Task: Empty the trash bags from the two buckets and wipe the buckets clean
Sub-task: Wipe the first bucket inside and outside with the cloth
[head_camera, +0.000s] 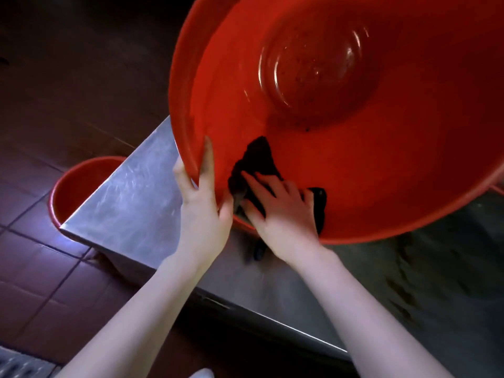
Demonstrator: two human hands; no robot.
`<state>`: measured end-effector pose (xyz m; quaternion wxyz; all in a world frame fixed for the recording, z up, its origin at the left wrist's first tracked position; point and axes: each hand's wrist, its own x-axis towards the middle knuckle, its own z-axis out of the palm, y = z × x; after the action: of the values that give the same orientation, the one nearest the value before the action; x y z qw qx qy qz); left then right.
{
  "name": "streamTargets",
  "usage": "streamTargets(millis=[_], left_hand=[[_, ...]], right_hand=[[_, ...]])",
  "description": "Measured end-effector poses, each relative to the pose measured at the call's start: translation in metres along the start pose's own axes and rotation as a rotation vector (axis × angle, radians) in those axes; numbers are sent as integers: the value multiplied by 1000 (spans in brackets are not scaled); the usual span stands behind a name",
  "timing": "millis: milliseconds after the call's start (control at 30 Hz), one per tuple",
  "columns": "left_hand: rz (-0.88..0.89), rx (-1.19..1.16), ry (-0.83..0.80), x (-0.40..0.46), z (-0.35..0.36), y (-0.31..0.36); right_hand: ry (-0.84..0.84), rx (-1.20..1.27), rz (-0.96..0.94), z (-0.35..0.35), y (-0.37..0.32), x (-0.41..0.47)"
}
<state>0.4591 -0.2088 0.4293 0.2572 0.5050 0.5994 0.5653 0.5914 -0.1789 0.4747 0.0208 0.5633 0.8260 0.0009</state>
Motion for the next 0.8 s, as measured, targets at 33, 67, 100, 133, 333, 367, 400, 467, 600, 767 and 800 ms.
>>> streamTargets(millis=[33,67,100,133,333,367,400,467,600,767,800], left_hand=[[-1,22,-12,0,0,0],[-3,42,-20,0,0,-2],[-11,47,-20,-1,0,-2],[-19,39,-15,0,1,-2],[13,11,-38,3,4,-3],[17,31,-37,4,4,-3],[9,55,-26,6,3,-4],[-42,74,-20,8,4,-4],[-81,96,-3,7,7,0],[-106,51,9,10,7,0],[-94,56,16,9,8,1]], right_hand=[[-27,-22,18,1,2,4],[-60,-15,70,0,5,13],[-78,-16,122,0,15,26],[-92,-59,145,-1,25,41],[-120,-216,386,5,75,162],[-62,-137,417,10,70,172],[-19,-62,399,14,62,176],[49,208,258,19,38,150],[106,364,-172,17,1,46],[-36,77,97,12,57,119],[-67,71,191,8,63,143]])
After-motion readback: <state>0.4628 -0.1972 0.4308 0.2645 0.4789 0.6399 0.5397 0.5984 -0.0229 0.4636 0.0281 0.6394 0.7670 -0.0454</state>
